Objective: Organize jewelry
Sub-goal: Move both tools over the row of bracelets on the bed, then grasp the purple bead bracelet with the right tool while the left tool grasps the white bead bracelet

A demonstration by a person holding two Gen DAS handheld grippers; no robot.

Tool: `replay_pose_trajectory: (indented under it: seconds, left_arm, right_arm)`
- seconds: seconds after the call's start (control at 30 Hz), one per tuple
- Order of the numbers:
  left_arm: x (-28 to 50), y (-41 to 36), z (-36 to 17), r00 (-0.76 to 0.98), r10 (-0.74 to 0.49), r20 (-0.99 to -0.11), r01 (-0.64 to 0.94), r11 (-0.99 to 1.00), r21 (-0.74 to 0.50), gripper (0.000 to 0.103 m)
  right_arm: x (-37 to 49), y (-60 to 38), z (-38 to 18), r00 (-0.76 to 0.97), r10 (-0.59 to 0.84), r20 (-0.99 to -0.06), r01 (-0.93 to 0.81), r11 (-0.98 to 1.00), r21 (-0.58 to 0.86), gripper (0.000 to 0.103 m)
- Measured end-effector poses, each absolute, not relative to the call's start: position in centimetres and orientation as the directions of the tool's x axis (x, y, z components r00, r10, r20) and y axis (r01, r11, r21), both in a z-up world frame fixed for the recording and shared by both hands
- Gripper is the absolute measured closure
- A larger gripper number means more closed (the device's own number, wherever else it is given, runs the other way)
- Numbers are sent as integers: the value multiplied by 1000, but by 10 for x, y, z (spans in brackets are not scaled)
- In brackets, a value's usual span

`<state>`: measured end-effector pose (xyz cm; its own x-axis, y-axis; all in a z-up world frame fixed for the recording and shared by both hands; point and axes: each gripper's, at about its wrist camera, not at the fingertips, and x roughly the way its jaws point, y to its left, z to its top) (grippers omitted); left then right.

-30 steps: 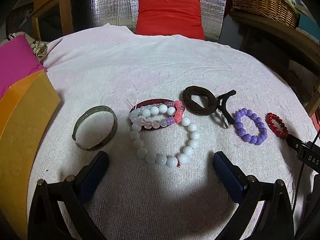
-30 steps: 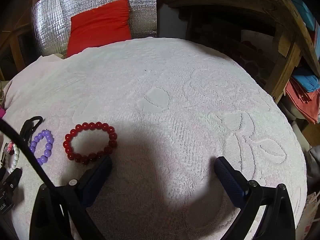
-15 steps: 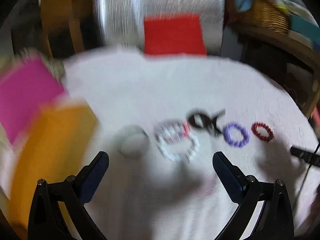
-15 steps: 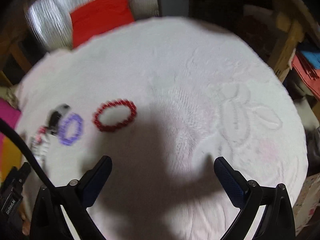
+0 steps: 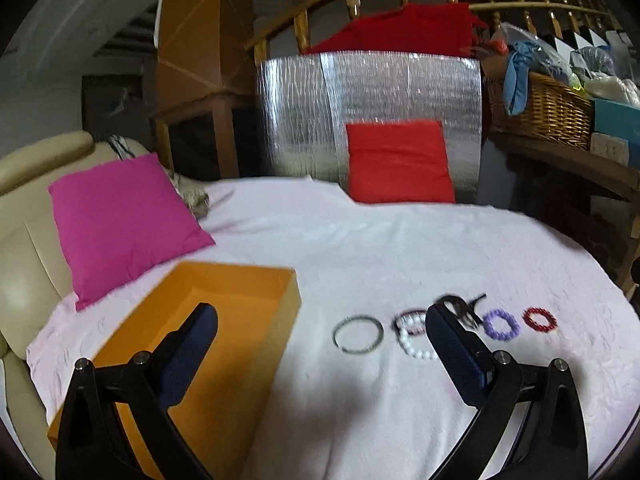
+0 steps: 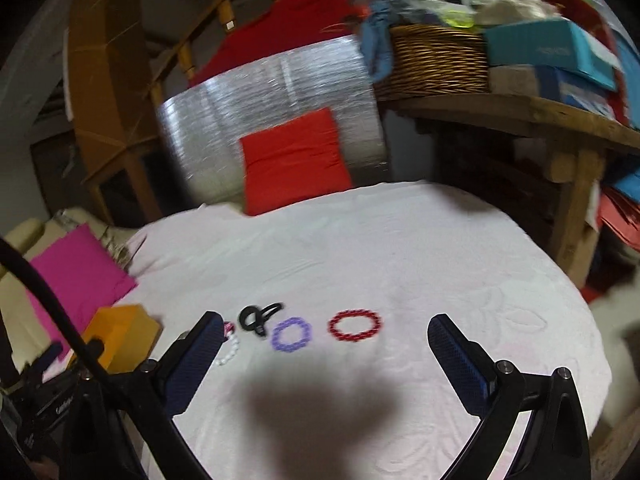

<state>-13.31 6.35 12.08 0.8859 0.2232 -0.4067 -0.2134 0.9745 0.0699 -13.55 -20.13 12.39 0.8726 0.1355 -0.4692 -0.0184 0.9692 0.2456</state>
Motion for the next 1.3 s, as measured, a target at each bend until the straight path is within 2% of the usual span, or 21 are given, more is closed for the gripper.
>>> replay_pose_trajectory:
  seconds: [0.1,0.17,0.27,0.4,0.63,0.97,1.03,1.1,1.2,1.3]
  left_arm:
    - [-128,67,119,890,169,-423,-172,985,31,0]
    - [-125,70,117,879,150,-453,-173,985,-11,0]
    - [-112,69,111,820,154,-551,-183,983,2,0]
    - [-105,59,104,793,200,-576,-199,978,66,0]
    - [-103,37,103,803,146,-578,-113,989,92,0]
    - [-92,30,100,783,159,-601,-116,987,111,0]
    - [-88,33,99,777,161,-609,-121,987,106,0]
    - [-84,36,96,767,150,-623,-120,989,90,0]
    - [-73,40,85,726,103,-680,-94,994,49,0]
    - [-58,42,70,666,65,-743,-78,997,17,0]
  right_arm:
    - [-136,-188,124,902,126,-413,-30,972,232,0]
    - [-132,-172,121,884,121,-452,-55,986,156,0]
    - [-127,-151,111,841,130,-525,-118,991,56,0]
    - [-122,-152,101,796,190,-575,-155,982,110,0]
    - [-111,-164,93,753,225,-618,-122,971,205,0]
    - [-99,-184,84,706,229,-670,-82,966,244,0]
    - [-93,-186,78,689,234,-686,-72,964,256,2]
    - [-85,-187,72,666,242,-705,-64,961,270,10]
    - [-69,-187,62,630,274,-727,-59,950,307,17]
    - [-50,-184,51,597,287,-749,-47,945,325,28]
